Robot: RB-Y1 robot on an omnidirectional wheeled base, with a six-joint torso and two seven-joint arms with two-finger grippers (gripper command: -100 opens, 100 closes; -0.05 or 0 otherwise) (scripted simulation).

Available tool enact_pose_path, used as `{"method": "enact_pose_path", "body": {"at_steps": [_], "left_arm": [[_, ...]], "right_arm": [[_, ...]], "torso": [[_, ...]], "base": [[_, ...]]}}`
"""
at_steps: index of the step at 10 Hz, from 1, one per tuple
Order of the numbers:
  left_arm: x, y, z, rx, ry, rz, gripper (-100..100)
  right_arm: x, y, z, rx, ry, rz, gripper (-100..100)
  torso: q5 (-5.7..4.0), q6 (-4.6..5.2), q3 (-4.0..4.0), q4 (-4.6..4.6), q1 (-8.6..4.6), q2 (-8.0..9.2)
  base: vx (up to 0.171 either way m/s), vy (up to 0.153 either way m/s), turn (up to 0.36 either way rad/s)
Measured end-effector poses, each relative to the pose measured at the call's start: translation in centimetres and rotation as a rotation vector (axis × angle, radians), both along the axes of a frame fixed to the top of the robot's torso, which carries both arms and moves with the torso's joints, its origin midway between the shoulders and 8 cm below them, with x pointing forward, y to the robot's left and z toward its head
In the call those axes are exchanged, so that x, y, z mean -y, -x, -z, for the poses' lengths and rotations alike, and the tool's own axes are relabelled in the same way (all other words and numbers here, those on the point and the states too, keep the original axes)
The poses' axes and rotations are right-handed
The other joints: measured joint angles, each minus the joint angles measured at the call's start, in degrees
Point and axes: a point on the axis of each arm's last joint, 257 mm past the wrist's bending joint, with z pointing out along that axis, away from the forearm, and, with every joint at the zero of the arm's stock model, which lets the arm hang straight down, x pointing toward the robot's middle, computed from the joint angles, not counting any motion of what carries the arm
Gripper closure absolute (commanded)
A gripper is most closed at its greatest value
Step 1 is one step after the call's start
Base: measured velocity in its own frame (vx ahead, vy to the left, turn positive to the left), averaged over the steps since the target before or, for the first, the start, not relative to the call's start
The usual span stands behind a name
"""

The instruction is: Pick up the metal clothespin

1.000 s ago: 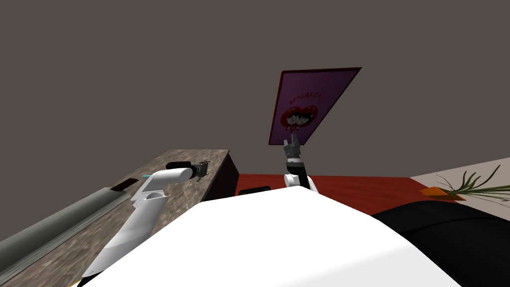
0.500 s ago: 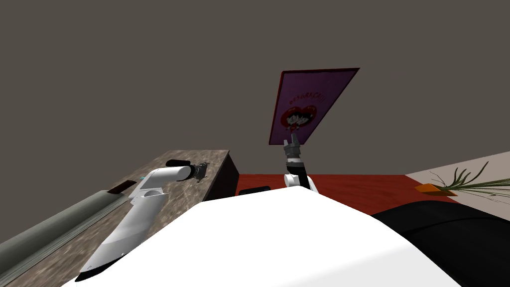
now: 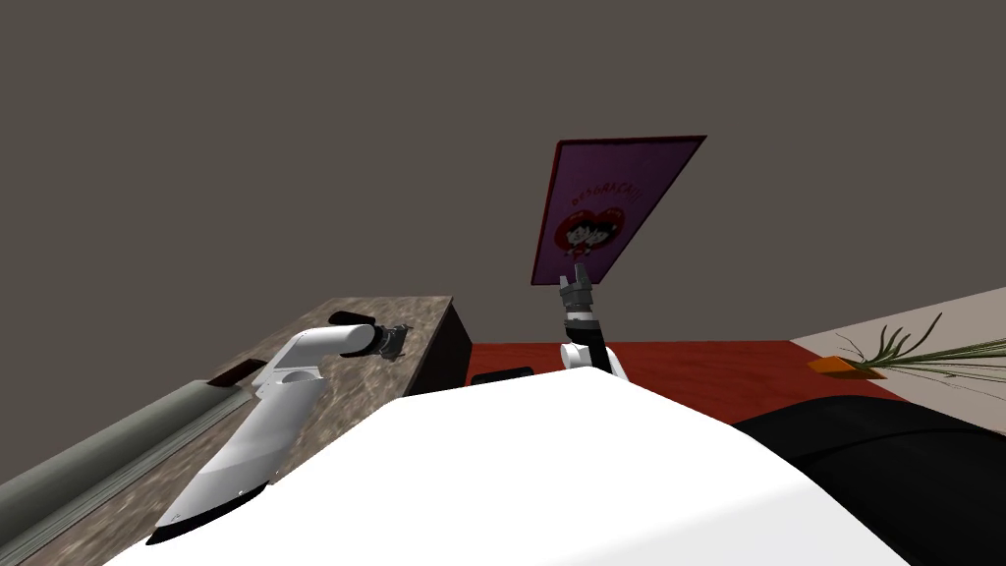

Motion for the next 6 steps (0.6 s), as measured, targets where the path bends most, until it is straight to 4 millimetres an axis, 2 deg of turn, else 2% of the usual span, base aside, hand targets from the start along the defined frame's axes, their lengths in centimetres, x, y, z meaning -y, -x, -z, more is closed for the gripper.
{"method": "enact_pose_path", "body": {"at_steps": [6], "left_arm": [[0.1,3.0,0.7,-0.154,0.021,0.021,-100]], "right_arm": [[0.0,0.0,0.0,0.0,0.0,0.0,0]], "torso": [[0.01,0.0,-0.01,-0.01,0.06,-0.02]], "base": [[0.003,0.031,-0.028]]}}
